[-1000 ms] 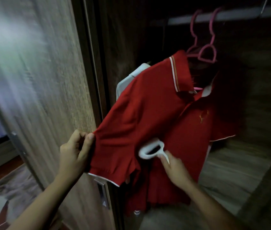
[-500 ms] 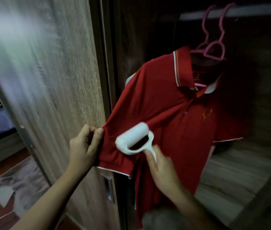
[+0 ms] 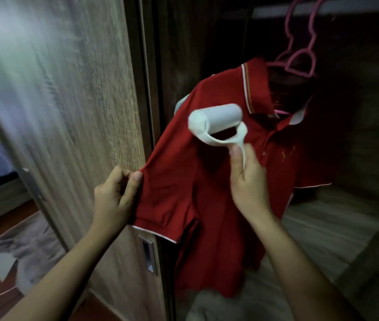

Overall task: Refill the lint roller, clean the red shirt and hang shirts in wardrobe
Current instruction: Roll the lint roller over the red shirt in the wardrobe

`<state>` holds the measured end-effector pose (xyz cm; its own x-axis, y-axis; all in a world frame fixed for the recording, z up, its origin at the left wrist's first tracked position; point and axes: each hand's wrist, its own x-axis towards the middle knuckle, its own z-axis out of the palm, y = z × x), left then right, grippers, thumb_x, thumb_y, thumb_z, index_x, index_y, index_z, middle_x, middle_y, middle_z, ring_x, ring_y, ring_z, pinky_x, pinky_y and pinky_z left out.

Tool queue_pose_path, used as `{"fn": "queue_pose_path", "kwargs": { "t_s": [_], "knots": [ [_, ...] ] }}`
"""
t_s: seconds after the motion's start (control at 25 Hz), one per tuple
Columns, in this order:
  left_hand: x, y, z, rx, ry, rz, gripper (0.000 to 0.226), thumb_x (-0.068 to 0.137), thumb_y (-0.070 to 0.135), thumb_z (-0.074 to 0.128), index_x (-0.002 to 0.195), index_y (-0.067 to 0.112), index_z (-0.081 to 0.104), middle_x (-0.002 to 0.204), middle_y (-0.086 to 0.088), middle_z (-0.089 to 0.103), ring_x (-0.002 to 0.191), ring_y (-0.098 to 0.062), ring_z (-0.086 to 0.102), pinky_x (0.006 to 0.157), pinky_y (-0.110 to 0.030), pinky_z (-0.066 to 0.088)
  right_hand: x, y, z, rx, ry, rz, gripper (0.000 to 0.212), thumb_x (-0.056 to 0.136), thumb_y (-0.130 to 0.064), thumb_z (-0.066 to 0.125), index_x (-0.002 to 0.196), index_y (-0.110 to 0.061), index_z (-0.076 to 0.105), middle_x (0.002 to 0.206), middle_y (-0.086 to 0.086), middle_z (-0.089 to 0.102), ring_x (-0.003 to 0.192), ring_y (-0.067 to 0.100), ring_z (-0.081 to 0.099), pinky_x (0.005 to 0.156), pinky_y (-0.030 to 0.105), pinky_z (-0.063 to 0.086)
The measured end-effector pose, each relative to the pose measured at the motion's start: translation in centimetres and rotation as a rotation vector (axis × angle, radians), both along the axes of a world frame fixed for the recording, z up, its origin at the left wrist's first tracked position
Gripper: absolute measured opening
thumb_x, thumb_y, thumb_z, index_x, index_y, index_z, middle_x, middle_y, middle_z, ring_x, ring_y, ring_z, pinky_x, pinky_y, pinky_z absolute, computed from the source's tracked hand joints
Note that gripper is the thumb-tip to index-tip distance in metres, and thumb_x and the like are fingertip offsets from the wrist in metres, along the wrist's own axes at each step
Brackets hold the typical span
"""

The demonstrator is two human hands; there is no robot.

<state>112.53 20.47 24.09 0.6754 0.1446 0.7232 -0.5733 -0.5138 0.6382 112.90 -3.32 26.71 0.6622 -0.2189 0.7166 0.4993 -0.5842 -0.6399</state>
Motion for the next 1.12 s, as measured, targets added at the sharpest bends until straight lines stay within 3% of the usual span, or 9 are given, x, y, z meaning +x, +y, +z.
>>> {"fn": "queue_pose_path", "kwargs": {
  "t_s": [0.2, 0.36, 0.56, 0.6, 0.68, 0.8, 0.92, 1.04, 1.12],
  "knots": [
    [0.1, 0.1, 0.0, 0.019, -0.012, 0.002, 0.018, 0.085, 0.048, 0.046, 0.069, 0.041, 0.047, 0.064, 0.017, 0.057, 0.05, 0.001, 0.045, 0.048, -0.011, 0.032, 2.4, -1.7, -10.3, -0.169, 0.197, -0.19, 0.052, 0.089, -0.052, 0.03, 0.106, -0.007, 0.05, 0.074, 0.027, 0.066, 0.067, 0.046, 0.063, 0.052, 0.042, 0.044],
    [0.3, 0.2, -0.2, 0.04, -0.039, 0.017, 0.023, 0.087, 0.044, 0.045, 0.067, 0.031, 0.041, 0.063, 0.022, 0.055, 0.051, 0.005, 0.045, 0.049, -0.009, 0.032, 3.5, -1.8, -19.1, -0.258, 0.51, -0.251, 0.037, 0.094, -0.039, 0.041, 0.108, -0.006, 0.05, 0.083, 0.029, 0.068, 0.076, 0.048, 0.064, 0.062, 0.048, 0.048],
    [0.3, 0.1, -0.5, 0.069, -0.082, 0.06, 0.025, 0.09, 0.039, 0.045, 0.069, 0.028, 0.038, 0.059, 0.015, 0.051, 0.053, 0.007, 0.044, 0.054, -0.008, 0.031, 4.7, -2.3, -26.7, -0.316, 0.818, -0.287, 0.064, 0.091, -0.059, 0.025, 0.119, -0.007, 0.051, 0.093, 0.029, 0.068, 0.085, 0.045, 0.065, 0.073, 0.046, 0.051],
    [0.4, 0.1, -0.5, 0.067, -0.085, 0.054, 0.024, 0.091, 0.037, 0.046, 0.071, 0.025, 0.04, 0.057, 0.011, 0.047, 0.053, 0.006, 0.043, 0.053, -0.01, 0.031, 4.6, -2.5, -27.7, -0.318, 0.825, -0.258, 0.071, 0.092, -0.06, 0.018, 0.12, -0.005, 0.052, 0.093, 0.029, 0.068, 0.083, 0.044, 0.066, 0.071, 0.045, 0.053],
    [0.5, 0.2, -0.4, 0.075, -0.079, 0.049, 0.024, 0.091, 0.035, 0.046, 0.071, 0.024, 0.04, 0.055, 0.006, 0.04, 0.053, 0.004, 0.041, 0.053, -0.012, 0.031, 4.6, -3.5, -30.1, -0.441, 0.925, -0.056, 0.084, 0.093, -0.059, 0.008, 0.103, 0.002, 0.065, 0.069, 0.027, 0.068, 0.055, 0.039, 0.066, 0.048, 0.038, 0.054],
    [0.4, 0.3, -0.1, 0.079, -0.058, 0.024, 0.022, 0.09, 0.037, 0.046, 0.07, 0.032, 0.038, 0.058, 0.001, 0.043, 0.052, 0.001, 0.04, 0.052, -0.015, 0.031, 4.3, -4.2, -31.2, -0.461, 0.813, -0.037, 0.08, 0.097, -0.053, 0.012, 0.086, 0.001, 0.07, 0.046, 0.02, 0.06, 0.034, 0.033, 0.056, 0.035, 0.03, 0.046],
    [0.3, 0.3, -0.1, 0.073, -0.038, 0.033, 0.022, 0.09, 0.038, 0.046, 0.07, 0.031, 0.039, 0.053, -0.001, 0.039, 0.052, -0.003, 0.04, 0.05, -0.019, 0.032, 3.2, -3.7, -23.5, -0.215, 0.652, -0.152, 0.075, 0.087, -0.065, 0.017, 0.096, -0.004, 0.06, 0.062, 0.027, 0.063, 0.054, 0.043, 0.063, 0.049, 0.04, 0.047],
    [0.2, 0.0, -0.2, 0.06, -0.034, 0.047, 0.022, 0.089, 0.038, 0.046, 0.07, 0.029, 0.04, 0.063, -0.011, 0.045, 0.053, -0.006, 0.042, 0.05, -0.021, 0.033, 3.0, -5.1, -14.3, -0.069, 0.357, -0.291, 0.043, 0.093, -0.042, 0.034, 0.097, -0.002, 0.05, 0.076, 0.032, 0.063, 0.066, 0.047, 0.062, 0.057, 0.044, 0.044],
    [0.3, -0.1, -0.3, 0.036, -0.026, 0.048, 0.023, 0.089, 0.041, 0.046, 0.069, 0.031, 0.04, 0.069, -0.001, 0.051, 0.052, -0.004, 0.043, 0.05, -0.02, 0.033, 3.1, -6.4, -8.6, 0.032, 0.132, -0.342, 0.035, 0.096, -0.031, 0.035, 0.098, 0.001, 0.05, 0.076, 0.025, 0.061, 0.065, 0.037, 0.058, 0.059, 0.036, 0.036]
  ]
}}
